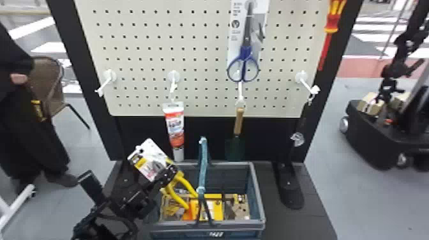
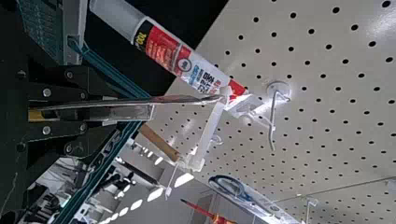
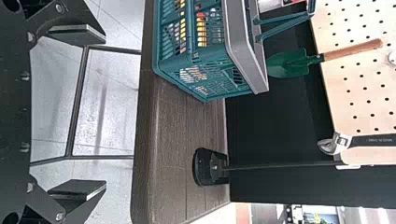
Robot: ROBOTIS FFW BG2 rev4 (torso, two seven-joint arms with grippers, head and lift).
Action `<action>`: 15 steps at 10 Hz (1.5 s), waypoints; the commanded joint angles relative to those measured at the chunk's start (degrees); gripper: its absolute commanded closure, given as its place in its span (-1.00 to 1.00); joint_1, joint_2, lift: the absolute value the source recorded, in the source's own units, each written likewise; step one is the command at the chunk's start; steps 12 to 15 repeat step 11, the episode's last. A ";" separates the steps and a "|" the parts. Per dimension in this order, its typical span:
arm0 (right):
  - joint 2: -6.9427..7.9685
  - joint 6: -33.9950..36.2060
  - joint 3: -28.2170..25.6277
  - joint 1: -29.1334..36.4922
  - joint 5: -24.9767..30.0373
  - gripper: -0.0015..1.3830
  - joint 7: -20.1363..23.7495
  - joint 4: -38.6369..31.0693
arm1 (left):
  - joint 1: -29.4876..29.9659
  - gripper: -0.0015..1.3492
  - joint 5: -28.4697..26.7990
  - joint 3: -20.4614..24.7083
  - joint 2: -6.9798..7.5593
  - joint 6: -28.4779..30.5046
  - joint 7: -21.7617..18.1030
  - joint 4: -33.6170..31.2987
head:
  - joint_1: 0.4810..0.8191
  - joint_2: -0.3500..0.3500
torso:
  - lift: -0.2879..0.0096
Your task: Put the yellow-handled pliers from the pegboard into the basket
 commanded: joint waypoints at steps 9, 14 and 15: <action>0.14 0.00 0.00 0.25 -0.18 -0.72 0.00 -0.13 | -0.74 -0.69 -1.37 0.06 0.23 2.49 -0.34 -1.27 | -0.60 0.00 | 0.26; 0.14 0.00 0.00 0.25 -0.18 -0.72 0.00 -0.13 | -0.74 -0.69 -1.37 0.15 0.23 2.49 -0.34 -1.41 | -0.60 0.00 | 0.26; 0.14 0.00 0.00 0.25 -0.18 -0.72 0.00 -0.13 | -0.74 -0.69 -1.37 0.15 0.23 2.49 -0.34 -1.41 | -0.60 0.00 | 0.26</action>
